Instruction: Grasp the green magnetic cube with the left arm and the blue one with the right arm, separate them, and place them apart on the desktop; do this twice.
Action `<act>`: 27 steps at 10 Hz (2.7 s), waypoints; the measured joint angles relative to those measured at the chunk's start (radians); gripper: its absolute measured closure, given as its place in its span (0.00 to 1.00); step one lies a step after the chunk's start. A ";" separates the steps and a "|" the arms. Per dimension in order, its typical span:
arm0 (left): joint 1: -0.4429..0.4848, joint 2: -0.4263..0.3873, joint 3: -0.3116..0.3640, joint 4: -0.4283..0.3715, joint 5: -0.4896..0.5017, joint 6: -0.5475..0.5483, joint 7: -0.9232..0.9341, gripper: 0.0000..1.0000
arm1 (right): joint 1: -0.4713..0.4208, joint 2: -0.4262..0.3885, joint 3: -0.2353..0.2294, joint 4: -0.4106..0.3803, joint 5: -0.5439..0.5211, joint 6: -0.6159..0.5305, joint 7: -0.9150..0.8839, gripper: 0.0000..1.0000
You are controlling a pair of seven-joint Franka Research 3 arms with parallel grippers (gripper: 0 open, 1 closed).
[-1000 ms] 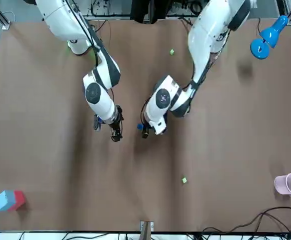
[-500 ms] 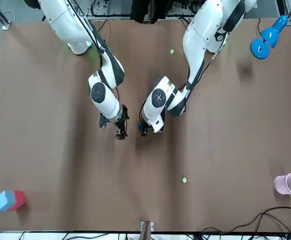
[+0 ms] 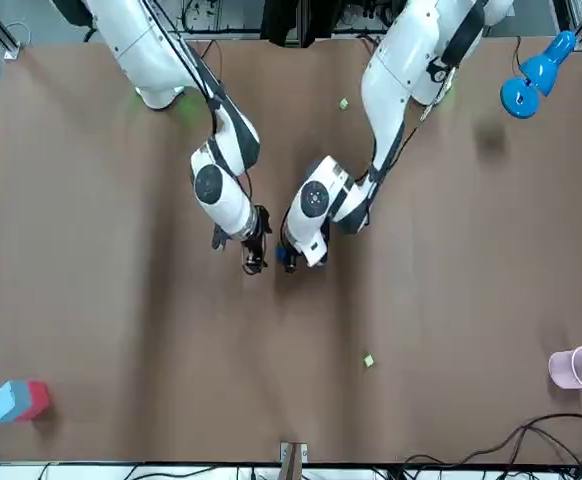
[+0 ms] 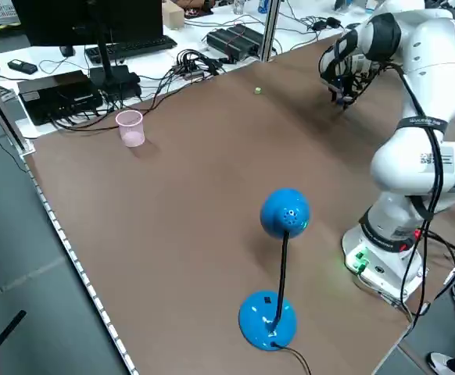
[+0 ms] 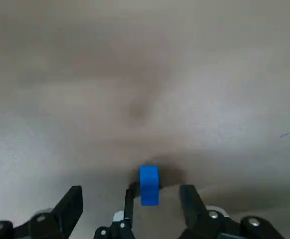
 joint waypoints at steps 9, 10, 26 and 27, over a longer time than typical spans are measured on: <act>0.003 -0.002 0.004 0.011 0.000 -0.001 0.032 0.76 | -0.003 0.002 -0.001 0.004 0.000 0.000 0.001 0.11; 0.009 -0.008 0.004 0.012 0.000 -0.010 0.036 0.76 | -0.003 0.003 -0.001 0.004 0.001 0.000 0.001 0.11; 0.021 -0.074 -0.016 0.016 0.000 -0.076 0.045 0.76 | 0.006 0.044 0.041 0.019 0.038 0.063 0.047 0.65; 0.021 -0.074 -0.016 0.016 0.000 -0.081 0.046 0.76 | 0.005 0.044 0.041 0.019 0.038 0.065 0.047 0.73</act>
